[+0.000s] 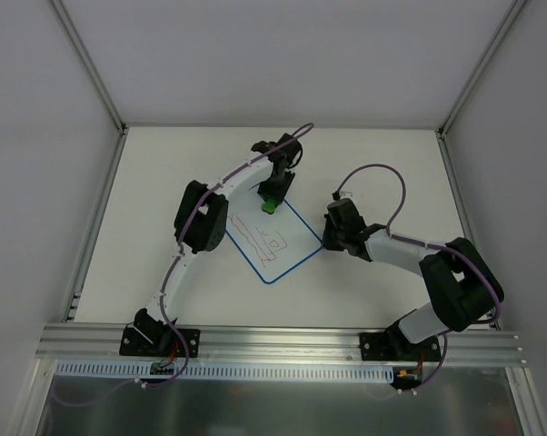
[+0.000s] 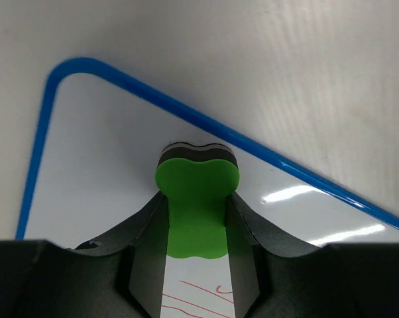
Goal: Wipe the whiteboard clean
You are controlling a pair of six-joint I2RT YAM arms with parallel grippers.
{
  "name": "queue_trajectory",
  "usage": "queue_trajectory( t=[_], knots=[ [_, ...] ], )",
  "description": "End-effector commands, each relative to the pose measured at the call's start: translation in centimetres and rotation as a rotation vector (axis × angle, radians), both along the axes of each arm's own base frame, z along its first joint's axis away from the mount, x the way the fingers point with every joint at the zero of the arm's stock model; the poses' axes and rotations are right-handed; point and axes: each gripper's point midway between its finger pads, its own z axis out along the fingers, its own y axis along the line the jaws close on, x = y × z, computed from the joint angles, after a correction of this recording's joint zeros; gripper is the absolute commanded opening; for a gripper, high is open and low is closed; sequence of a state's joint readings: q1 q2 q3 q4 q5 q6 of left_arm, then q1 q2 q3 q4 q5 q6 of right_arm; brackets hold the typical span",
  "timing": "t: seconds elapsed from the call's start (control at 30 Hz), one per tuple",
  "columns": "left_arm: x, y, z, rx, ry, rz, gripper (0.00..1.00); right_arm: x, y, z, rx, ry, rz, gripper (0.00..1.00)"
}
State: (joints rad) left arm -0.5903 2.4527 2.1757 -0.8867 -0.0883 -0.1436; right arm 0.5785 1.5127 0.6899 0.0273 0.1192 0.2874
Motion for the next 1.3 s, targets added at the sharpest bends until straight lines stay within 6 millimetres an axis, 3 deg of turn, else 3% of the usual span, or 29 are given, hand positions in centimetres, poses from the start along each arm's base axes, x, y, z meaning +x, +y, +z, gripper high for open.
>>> queue_trajectory(
  t=[0.0, 0.2, 0.37, 0.4, 0.43, 0.47, 0.5, 0.67, 0.8, 0.87, 0.97, 1.1, 1.13, 1.27],
  knots=[
    [-5.2, -1.0, -4.8, 0.077, 0.188, -0.114, 0.00, -2.9, -2.0, -2.2, -0.093, 0.106, 0.006, 0.00],
    [-7.5, -2.3, -4.7, 0.052, 0.231, -0.157, 0.00, -2.9, -2.2, -2.0, -0.096, 0.101, 0.003, 0.00],
    [-9.9, -0.9, -4.5, 0.070, 0.279, -0.073, 0.00, -2.9, -2.2, -2.1, -0.097, 0.104, 0.005, 0.00],
    [-9.8, -1.0, -3.6, 0.051, 0.250, -0.056, 0.00, -2.9, -2.3, -2.0, -0.100, 0.099, 0.005, 0.00],
    [-9.9, -0.4, -3.5, 0.050, 0.248, -0.028, 0.00, -2.8, -2.3, -1.9, -0.100, 0.092, 0.003, 0.00],
    [-11.4, 1.1, -4.6, 0.070, 0.284, 0.020, 0.00, -2.8, -2.4, -1.9, -0.102, 0.089, 0.004, 0.00],
    [-10.7, 1.2, -3.3, 0.025, 0.235, 0.045, 0.00, -2.9, -2.4, -1.8, -0.104, 0.088, 0.004, 0.00],
    [-11.9, 7.7, -3.5, 0.124, 0.223, 0.186, 0.00, -2.8, -2.5, -1.9, -0.110, 0.085, 0.007, 0.00],
    [-12.8, 9.7, -3.3, 0.167, 0.207, 0.216, 0.00, -2.8, -2.5, -2.0, -0.111, 0.083, 0.009, 0.00],
    [-13.2, 9.6, -3.6, 0.166, 0.215, 0.199, 0.00, -2.8, -2.4, -2.2, -0.110, 0.086, 0.013, 0.00],
    [-14.0, 7.9, -3.6, 0.154, 0.211, 0.154, 0.00, -2.8, -2.4, -2.2, -0.107, 0.086, 0.015, 0.00],
    [-16.0, 2.6, -3.6, 0.060, 0.221, 0.064, 0.00, -2.7, -2.3, -2.1, -0.105, 0.081, 0.014, 0.00],
    [-17.3, 1.0, -3.6, 0.047, 0.233, 0.020, 0.00, -2.7, -2.4, -2.1, -0.105, 0.081, 0.010, 0.00],
    [-19.6, -2.0, -3.7, 0.008, 0.261, -0.031, 0.00, -2.8, -2.5, -2.1, -0.107, 0.080, 0.009, 0.00]
  ],
)
